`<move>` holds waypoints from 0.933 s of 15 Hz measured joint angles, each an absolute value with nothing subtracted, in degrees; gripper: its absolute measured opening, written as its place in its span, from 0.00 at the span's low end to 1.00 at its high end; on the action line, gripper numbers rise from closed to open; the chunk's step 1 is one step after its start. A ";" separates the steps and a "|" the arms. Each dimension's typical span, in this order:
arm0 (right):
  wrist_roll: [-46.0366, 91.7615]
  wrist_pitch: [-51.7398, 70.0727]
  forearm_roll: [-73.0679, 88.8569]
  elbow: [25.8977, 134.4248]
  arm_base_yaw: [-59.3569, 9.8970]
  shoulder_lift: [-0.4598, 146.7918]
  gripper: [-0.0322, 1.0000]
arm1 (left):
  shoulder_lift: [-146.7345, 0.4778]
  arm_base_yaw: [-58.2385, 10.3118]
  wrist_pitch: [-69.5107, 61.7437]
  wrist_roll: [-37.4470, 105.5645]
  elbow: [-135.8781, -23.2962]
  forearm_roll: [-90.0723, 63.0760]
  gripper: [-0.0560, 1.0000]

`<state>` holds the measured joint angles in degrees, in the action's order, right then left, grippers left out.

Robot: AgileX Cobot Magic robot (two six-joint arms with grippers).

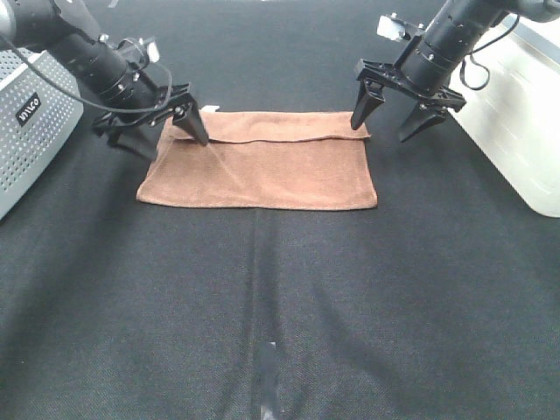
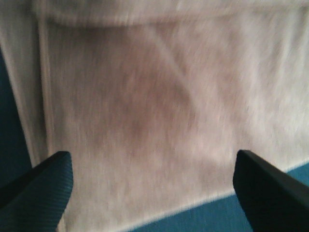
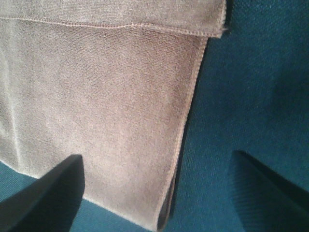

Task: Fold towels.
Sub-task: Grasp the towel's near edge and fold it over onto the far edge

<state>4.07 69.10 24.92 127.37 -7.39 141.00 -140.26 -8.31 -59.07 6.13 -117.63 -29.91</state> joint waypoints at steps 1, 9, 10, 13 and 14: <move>3.84 69.10 24.87 124.73 -7.39 139.23 0.80 | -140.03 -8.31 -61.25 4.76 -117.63 -28.99 0.86; 7.28 57.70 25.10 95.74 -7.39 122.10 0.79 | -124.96 -8.31 -44.81 -4.76 -91.39 -18.96 0.86; 7.33 56.49 25.10 94.60 -7.39 122.10 0.79 | -125.08 -8.31 -44.12 -4.87 -91.16 -18.85 0.86; 7.39 51.51 25.27 92.76 -7.39 122.38 0.79 | -125.13 -8.31 -41.60 -5.04 -91.16 -18.96 0.86; 7.51 50.48 25.90 92.76 -7.39 123.01 0.79 | -125.31 -8.31 -40.51 -5.04 -91.16 -19.02 0.86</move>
